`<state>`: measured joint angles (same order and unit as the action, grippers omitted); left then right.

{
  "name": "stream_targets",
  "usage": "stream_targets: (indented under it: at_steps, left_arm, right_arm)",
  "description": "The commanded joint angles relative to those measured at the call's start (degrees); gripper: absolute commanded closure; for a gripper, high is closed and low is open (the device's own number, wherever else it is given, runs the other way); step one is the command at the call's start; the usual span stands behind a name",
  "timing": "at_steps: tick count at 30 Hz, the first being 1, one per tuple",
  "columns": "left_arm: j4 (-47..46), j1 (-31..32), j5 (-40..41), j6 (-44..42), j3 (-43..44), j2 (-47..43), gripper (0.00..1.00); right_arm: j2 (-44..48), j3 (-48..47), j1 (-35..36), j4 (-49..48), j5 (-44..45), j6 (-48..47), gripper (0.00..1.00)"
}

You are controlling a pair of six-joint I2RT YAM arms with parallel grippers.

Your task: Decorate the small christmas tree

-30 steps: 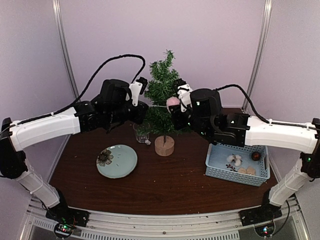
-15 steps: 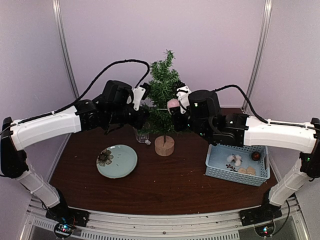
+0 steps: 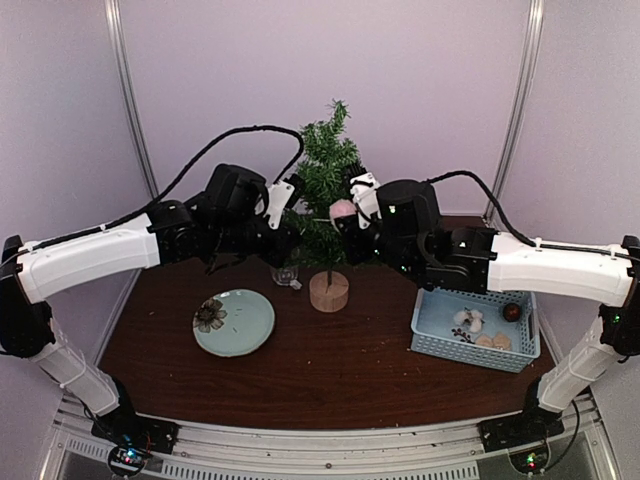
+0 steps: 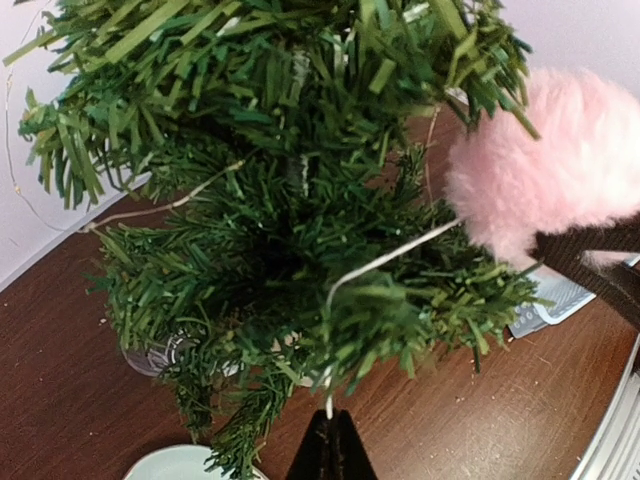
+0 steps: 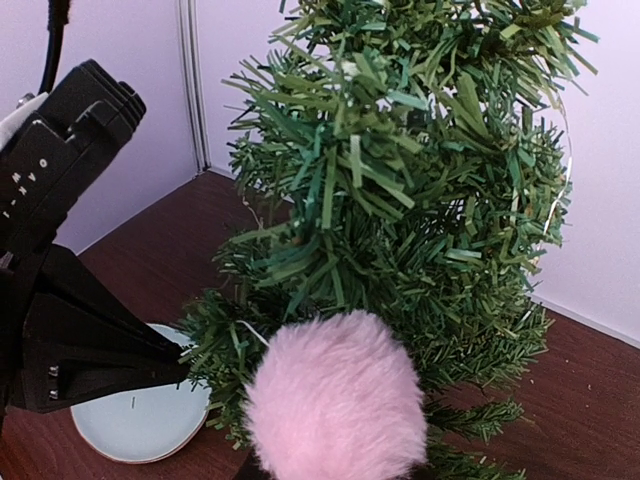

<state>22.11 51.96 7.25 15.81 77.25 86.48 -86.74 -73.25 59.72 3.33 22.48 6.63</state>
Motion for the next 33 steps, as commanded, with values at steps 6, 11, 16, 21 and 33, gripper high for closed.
stream_targets:
  at_steps: [6, 11, 16, 21, 33]
  left_arm:
    - [1.93, 2.41, -0.57, 1.17, 0.91, -1.17, 1.00]
    - [2.07, 4.01, -0.74, 1.61, 4.07, 0.25, 1.00]
    - [0.40, 4.23, -1.67, 3.61, 6.17, 1.45, 1.00]
    - [-0.92, 4.28, -3.88, 6.22, 8.26, 3.67, 1.00]
    - [0.94, 3.70, -2.85, 10.56, 15.07, 6.86, 1.00]
  right_arm:
    - [-0.90, -1.06, 0.40, -1.13, -1.84, -0.39, 1.00]
    - [-1.19, -1.09, 0.56, -1.14, -2.09, -0.02, 1.00]
    - [-1.28, -1.01, 0.72, -1.49, -1.88, 0.46, 1.00]
    - [-1.33, -0.93, 0.73, -1.49, -1.36, 0.81, 1.00]
    - [-0.89, -0.22, 0.76, -1.51, -0.38, 0.67, 1.00]
